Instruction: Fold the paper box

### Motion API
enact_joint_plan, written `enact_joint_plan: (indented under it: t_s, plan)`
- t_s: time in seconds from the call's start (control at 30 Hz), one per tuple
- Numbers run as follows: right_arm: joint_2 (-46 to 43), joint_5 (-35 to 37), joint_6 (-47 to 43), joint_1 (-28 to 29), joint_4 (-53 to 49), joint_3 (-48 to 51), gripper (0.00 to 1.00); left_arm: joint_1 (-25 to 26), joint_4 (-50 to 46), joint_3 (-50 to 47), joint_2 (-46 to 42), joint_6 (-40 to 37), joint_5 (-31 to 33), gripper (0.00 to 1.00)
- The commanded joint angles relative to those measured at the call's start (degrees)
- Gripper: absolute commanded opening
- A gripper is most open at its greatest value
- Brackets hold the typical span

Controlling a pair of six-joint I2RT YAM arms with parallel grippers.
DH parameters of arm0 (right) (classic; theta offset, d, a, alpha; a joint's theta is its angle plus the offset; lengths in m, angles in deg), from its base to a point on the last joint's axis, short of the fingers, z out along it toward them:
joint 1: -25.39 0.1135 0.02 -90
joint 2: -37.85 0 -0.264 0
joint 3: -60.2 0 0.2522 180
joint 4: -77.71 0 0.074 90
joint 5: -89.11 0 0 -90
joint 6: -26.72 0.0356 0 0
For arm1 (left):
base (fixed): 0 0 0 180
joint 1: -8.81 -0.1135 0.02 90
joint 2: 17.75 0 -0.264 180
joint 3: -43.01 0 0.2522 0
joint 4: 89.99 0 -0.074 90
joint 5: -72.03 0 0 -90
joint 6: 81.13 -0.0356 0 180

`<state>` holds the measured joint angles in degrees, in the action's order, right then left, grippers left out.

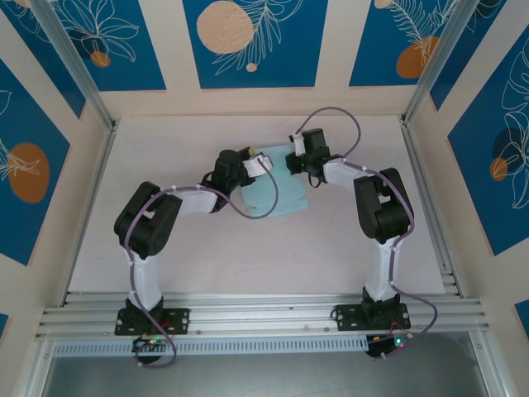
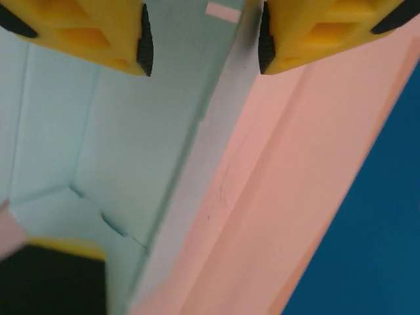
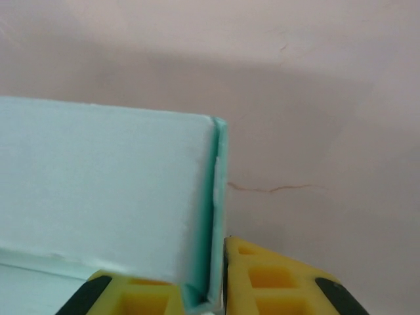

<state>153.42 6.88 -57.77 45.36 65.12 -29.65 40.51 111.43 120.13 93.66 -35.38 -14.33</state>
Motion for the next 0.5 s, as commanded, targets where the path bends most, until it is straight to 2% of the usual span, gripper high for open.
enact_joint_plan:
  t_s: [0.0,0.03,0.13,0.2,0.27,0.33,0.47]
  plan:
    - [-4.0,5.1,-3.1,2.4,2.1,4.3,0.16,0.2,-1.2,-0.6,-8.4,12.3,4.3,0.61]
    - [-4.7,5.8,-3.4,3.0,2.9,5.3,0.14,0.0,-2.0,-1.1,-10.5,15.1,5.2,0.66]
    - [-7.0,7.8,-4.4,4.7,5.5,8.6,0.12,-0.4,-6.4,-2.3,-16.6,22.7,7.1,0.69]
    - [-8.3,9.8,-4.8,5.9,6.9,10.6,0.09,-1.1,-11.1,-2.7,-20.8,29.2,9.1,0.75]
    - [-9.7,12.6,-4.9,7.5,8.2,12.8,0.09,-2.2,-17.1,-2.9,-24.5,37.7,11.1,0.76]
    - [-11.1,15.4,-4.5,8.8,9.2,14.5,0.09,-3.6,-22.7,-4.0,-28.1,47.2,11.5,0.75]
    - [-13.2,18.9,-1.8,11.0,8.6,16.2,0.08,-4.9,-27.6,-7.9,-33.3,59.4,7.0,0.61]
